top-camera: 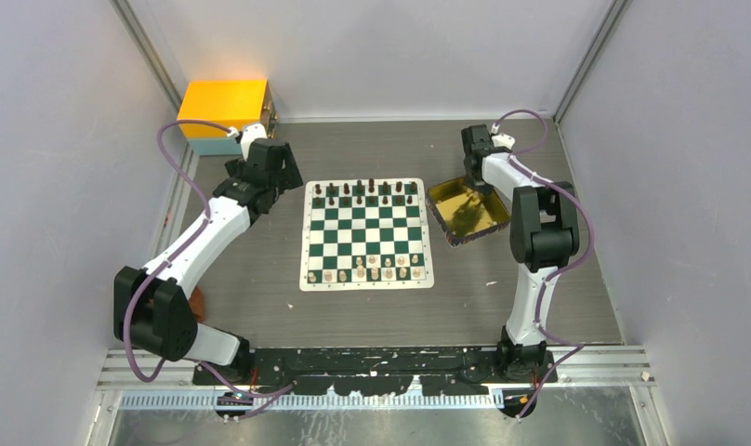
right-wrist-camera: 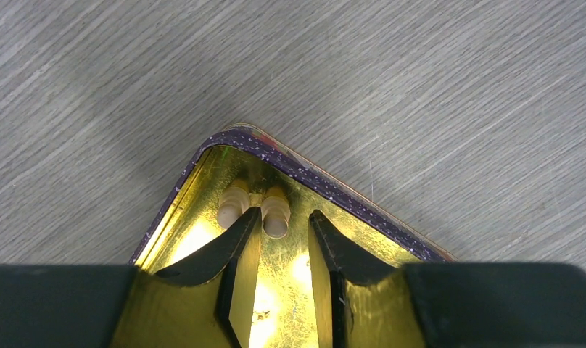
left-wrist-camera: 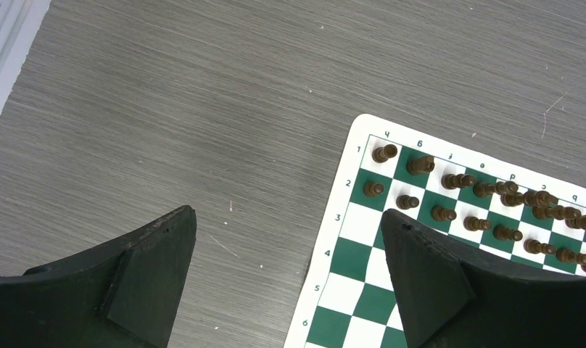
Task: Set up the chess pieces on the board
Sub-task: Pick up the chess piece from the storage box.
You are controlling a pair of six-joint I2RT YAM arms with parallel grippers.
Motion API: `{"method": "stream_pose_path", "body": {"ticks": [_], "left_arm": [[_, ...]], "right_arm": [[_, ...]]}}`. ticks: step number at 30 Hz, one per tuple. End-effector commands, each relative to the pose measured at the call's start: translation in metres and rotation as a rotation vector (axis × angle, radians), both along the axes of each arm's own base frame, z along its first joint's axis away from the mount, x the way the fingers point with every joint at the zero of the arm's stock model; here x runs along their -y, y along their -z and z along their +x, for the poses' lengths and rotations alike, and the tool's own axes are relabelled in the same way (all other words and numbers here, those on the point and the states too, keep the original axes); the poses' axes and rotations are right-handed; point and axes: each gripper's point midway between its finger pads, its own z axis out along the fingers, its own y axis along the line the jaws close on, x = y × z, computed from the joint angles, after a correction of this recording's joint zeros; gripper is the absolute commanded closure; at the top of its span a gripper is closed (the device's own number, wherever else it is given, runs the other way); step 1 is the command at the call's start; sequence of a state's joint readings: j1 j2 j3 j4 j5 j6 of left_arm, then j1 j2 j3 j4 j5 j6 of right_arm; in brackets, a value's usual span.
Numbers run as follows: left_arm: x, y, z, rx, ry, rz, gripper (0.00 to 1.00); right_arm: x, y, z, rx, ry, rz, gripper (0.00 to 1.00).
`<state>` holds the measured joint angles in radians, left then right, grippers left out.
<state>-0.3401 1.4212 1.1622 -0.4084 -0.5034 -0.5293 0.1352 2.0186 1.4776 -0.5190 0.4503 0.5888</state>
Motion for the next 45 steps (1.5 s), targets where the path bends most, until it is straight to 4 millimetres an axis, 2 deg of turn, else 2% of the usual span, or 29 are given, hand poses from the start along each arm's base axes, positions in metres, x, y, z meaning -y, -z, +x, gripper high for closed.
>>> {"method": "stream_pose_path", "body": {"ticks": [1, 9, 14, 17, 21, 26, 41, 45], "left_arm": [[0.000, -0.029, 0.013, 0.085, -0.004, -0.014, 0.02], [0.000, -0.027, 0.013, 0.083, -0.005, -0.015, 0.02], [0.001, -0.028, 0.014, 0.085, -0.004, -0.016, 0.01], [0.001, -0.028, 0.014, 0.085, -0.004, -0.017, 0.01], [0.001, -0.030, 0.014, 0.089, -0.003, -0.019, 0.01], [0.001, -0.032, 0.013, 0.094, -0.005, -0.021, 0.02], [0.000, -0.037, 0.008, 0.107, -0.012, -0.042, 0.02], [-0.001, -0.039, 0.005, 0.111, -0.015, -0.048, 0.02]], "right_arm": [[-0.002, -0.012, 0.015, 0.054, -0.001, 0.014, 0.65], [-0.003, -0.009, 0.015, 0.047, -0.004, 0.021, 0.68], [-0.002, -0.009, 0.014, 0.044, 0.000, 0.018, 0.75], [-0.001, -0.010, 0.014, 0.047, 0.004, 0.012, 0.84], [0.000, -0.014, 0.013, 0.054, 0.004, 0.009, 0.99], [-0.003, -0.023, 0.012, 0.080, -0.002, 0.025, 1.00], [-0.018, -0.068, 0.006, 0.191, -0.058, 0.105, 1.00], [-0.042, -0.083, -0.001, 0.195, -0.164, 0.103, 1.00]]}}
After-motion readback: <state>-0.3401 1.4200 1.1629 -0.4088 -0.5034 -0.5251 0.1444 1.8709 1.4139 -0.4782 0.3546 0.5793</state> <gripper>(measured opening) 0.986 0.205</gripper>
